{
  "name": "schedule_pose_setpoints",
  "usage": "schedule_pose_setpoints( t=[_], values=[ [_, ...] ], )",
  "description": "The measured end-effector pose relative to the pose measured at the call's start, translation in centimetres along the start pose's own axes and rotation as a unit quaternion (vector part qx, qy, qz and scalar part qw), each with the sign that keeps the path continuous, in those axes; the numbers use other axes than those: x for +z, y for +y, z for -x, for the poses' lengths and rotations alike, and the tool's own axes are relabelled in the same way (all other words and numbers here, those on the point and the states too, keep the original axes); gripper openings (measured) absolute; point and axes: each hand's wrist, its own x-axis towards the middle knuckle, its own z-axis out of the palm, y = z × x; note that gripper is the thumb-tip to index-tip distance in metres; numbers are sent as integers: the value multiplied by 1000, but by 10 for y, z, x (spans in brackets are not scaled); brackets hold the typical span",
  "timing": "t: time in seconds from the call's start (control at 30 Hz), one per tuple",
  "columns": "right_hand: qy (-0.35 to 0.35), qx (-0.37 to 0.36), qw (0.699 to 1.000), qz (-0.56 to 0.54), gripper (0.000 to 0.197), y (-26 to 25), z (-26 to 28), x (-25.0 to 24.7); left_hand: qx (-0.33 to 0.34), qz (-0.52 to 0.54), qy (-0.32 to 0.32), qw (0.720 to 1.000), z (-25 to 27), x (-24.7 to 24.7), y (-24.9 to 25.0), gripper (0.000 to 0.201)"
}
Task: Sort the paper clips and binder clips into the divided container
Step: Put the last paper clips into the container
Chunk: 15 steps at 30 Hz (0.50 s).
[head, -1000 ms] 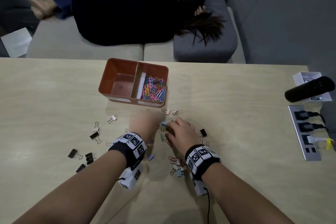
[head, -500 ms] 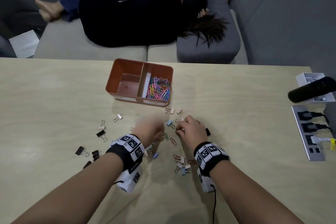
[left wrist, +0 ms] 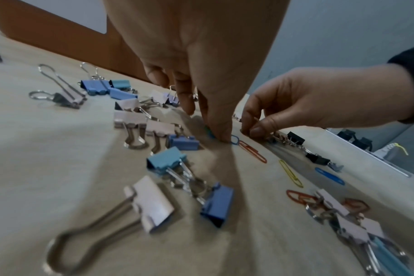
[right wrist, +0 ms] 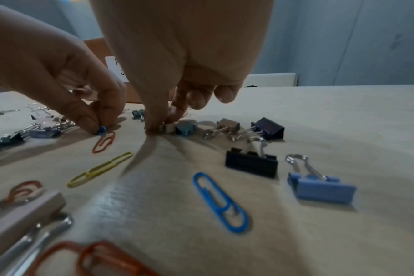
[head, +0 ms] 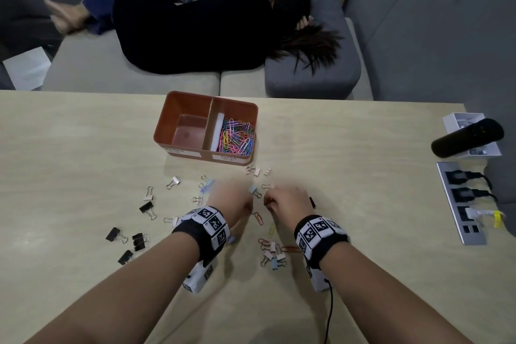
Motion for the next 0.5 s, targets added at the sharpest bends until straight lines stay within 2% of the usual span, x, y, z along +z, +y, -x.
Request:
schedule_pose_setpoints(
  t=[0.17,0.33,0.4,0.5],
  values=[
    [-15,3,1000,6,17,2,-1,-2,-27,11,-1,1000,0,2,0,19],
    [-37,-8,997,63,21,-2,-4,-3,-33,-5,-5,999,-1,4,2,21],
    [-24,-25,997,66,20,-4,-3,-4,-31,-10,1,999,-1,5,3,22],
    [25,-30,999,-3,14,-2,1,-7,-32,-5,7,999,1,5,3,23]
  ],
)
